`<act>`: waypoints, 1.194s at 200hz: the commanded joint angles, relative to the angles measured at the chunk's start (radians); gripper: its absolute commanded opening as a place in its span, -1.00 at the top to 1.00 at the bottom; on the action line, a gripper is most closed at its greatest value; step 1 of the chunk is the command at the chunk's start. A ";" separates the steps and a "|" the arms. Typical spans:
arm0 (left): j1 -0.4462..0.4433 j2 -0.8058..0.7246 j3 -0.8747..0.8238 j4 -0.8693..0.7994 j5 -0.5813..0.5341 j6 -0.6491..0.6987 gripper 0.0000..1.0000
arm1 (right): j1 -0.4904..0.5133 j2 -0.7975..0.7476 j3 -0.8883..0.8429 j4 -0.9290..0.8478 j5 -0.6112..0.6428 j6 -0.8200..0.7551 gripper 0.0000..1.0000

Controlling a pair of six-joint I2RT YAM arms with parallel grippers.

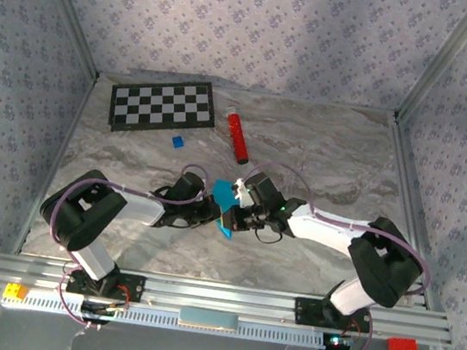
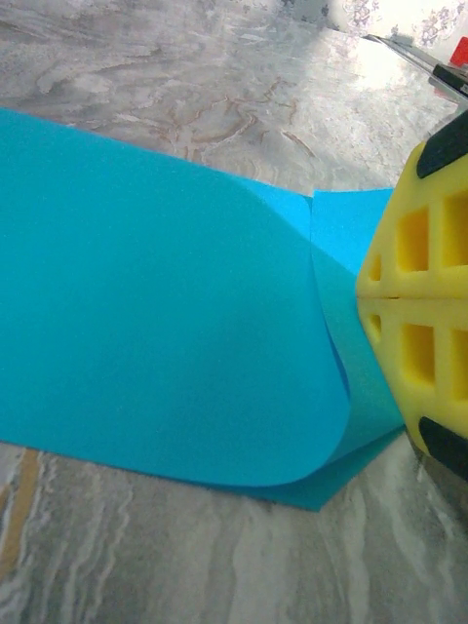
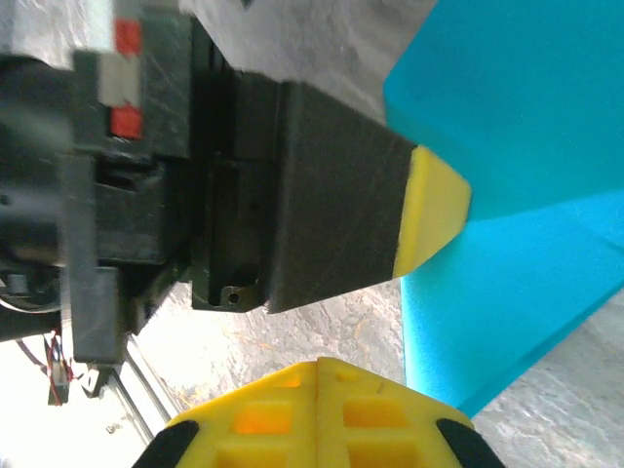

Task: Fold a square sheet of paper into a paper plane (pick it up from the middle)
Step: Third fold the triangle at the center of the table.

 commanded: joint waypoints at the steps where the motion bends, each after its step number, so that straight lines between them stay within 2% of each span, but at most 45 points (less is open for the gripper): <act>1: -0.011 0.022 -0.019 -0.086 -0.040 -0.009 1.00 | 0.004 0.051 0.048 -0.059 -0.002 0.010 0.94; 65: -0.015 0.020 -0.022 -0.077 -0.051 -0.024 1.00 | 0.024 0.153 0.127 -0.132 0.013 0.000 0.99; 117: -0.016 0.023 -0.018 -0.067 -0.051 -0.031 1.00 | 0.028 0.198 0.111 -0.128 0.049 0.013 0.98; 239: -0.016 0.032 -0.024 -0.086 -0.066 -0.030 1.00 | 0.008 0.138 -0.029 -0.031 -0.032 0.072 0.92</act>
